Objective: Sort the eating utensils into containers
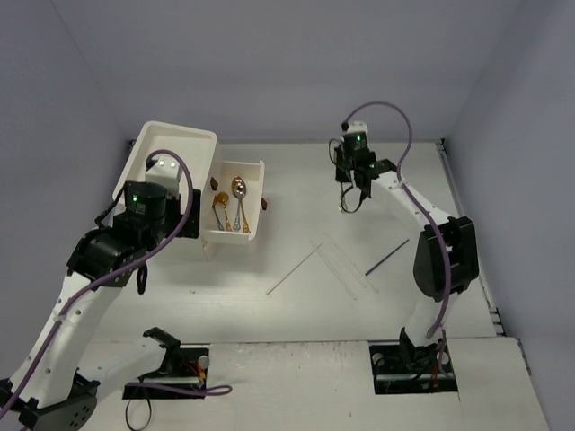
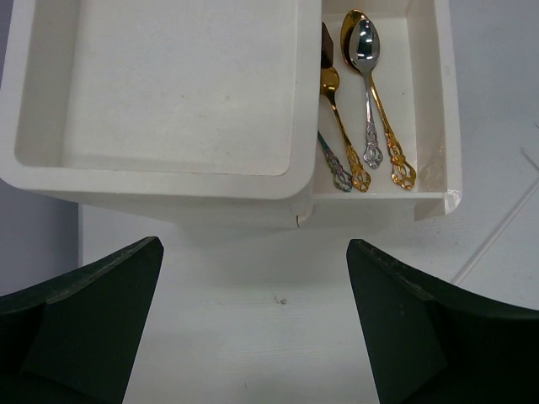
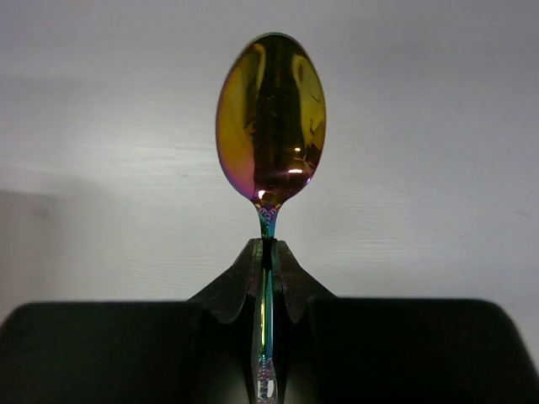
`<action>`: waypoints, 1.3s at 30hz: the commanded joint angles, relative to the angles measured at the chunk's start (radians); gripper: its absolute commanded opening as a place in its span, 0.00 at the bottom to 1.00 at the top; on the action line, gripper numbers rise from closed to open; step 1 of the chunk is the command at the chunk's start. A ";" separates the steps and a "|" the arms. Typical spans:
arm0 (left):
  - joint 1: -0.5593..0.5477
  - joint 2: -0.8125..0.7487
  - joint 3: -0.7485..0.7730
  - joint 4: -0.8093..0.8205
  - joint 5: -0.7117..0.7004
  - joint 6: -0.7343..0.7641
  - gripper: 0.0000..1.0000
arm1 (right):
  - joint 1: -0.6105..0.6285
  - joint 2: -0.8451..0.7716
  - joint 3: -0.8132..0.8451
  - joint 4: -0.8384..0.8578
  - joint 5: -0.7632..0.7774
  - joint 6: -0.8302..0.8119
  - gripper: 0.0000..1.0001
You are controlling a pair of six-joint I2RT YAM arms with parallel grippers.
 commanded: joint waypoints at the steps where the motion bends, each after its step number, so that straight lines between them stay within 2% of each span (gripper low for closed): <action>1: 0.006 0.028 0.067 0.024 -0.045 -0.003 0.89 | 0.159 -0.047 0.123 0.074 -0.074 0.354 0.00; 6: 0.008 0.050 0.095 0.022 -0.071 0.010 0.89 | 0.283 0.072 0.207 0.151 -0.075 0.514 0.00; 10: 0.011 0.068 0.123 0.028 -0.087 0.005 0.89 | 0.352 0.180 0.289 0.176 -0.049 0.562 0.01; 13: 0.030 0.091 0.160 0.026 -0.088 0.008 0.89 | 0.370 0.226 0.331 0.179 -0.044 0.562 0.14; 16: 0.059 0.127 0.196 0.030 -0.061 0.005 0.89 | 0.376 0.245 0.359 0.179 -0.050 0.518 0.39; 20: 0.124 0.177 0.251 0.039 -0.014 0.010 0.89 | 0.372 0.196 0.344 0.177 -0.088 0.392 0.55; 26: 0.312 0.278 0.370 0.037 0.128 0.060 0.89 | 0.281 0.013 0.142 0.177 -0.184 0.224 0.57; 29: 0.450 0.361 0.431 0.039 0.222 0.087 0.89 | 0.195 -0.074 0.036 0.177 -0.352 0.204 0.56; 31: 0.504 0.419 0.472 0.039 0.286 0.126 0.89 | 0.137 -0.112 -0.024 0.179 -0.422 0.165 0.55; 39: 0.673 0.620 0.583 0.041 0.463 0.195 0.89 | 0.037 -0.096 -0.106 0.180 -0.699 -0.050 0.54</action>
